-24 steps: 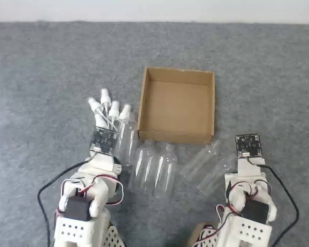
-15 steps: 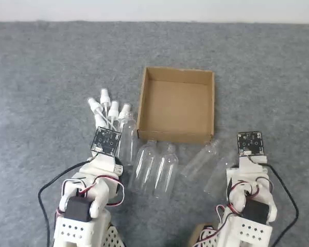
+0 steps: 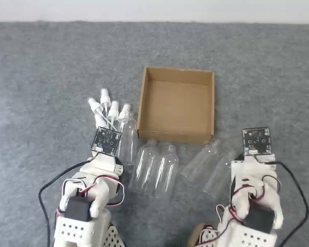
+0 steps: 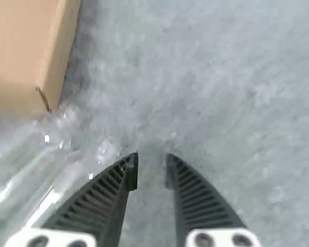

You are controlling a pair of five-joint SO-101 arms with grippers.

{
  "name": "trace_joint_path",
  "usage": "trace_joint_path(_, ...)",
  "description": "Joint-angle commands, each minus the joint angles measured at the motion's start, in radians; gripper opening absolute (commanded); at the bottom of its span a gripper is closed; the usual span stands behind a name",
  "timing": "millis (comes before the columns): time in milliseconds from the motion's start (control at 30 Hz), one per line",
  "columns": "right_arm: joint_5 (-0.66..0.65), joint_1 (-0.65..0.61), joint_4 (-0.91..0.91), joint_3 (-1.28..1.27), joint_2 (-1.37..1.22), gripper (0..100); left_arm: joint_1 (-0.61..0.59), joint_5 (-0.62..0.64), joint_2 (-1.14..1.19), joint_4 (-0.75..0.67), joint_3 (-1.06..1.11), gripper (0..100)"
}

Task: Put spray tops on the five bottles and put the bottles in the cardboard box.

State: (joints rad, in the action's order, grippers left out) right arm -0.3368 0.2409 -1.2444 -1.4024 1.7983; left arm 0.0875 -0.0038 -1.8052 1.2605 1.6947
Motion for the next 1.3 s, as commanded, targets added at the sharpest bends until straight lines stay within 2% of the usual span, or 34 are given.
trace_joint_path(0,-0.005,0.004,-0.005,0.141,-0.082,12.3,0.009,-0.006,-0.018,0.003,-0.010,3)
trace_joint_path(200,0.041,-0.038,-0.019,0.334,-0.481,12.8,0.009,-0.006,-0.018,0.003,-0.010,2)
trace_joint_path(333,0.081,-0.189,-0.070,0.434,-0.762,13.6,0.009,-0.006,-0.018,0.003,-0.010,2)
trace_joint_path(467,0.130,-0.302,-0.067,0.465,-0.947,20.8,0.009,-0.006,-0.018,0.003,-0.010,2)
trace_joint_path(567,0.150,-0.318,-0.064,0.473,-0.992,24.3,0.009,-0.006,-0.017,0.003,-0.010,2)
trace_joint_path(733,0.213,-0.381,-0.054,0.454,-1.004,24.3,0.009,-0.006,-0.017,0.003,-0.010,2)
trace_joint_path(900,0.261,-0.433,0.041,0.382,-1.004,24.3,0.009,-0.006,-0.017,0.003,-0.010,2)
trace_joint_path(1033,0.281,-0.429,0.110,0.318,-1.004,24.3,0.009,-0.006,-0.017,0.003,-0.010,2)
trace_joint_path(1267,0.273,-0.410,0.116,0.302,-1.006,24.2,0.009,-0.006,-0.017,0.003,-0.010,2)
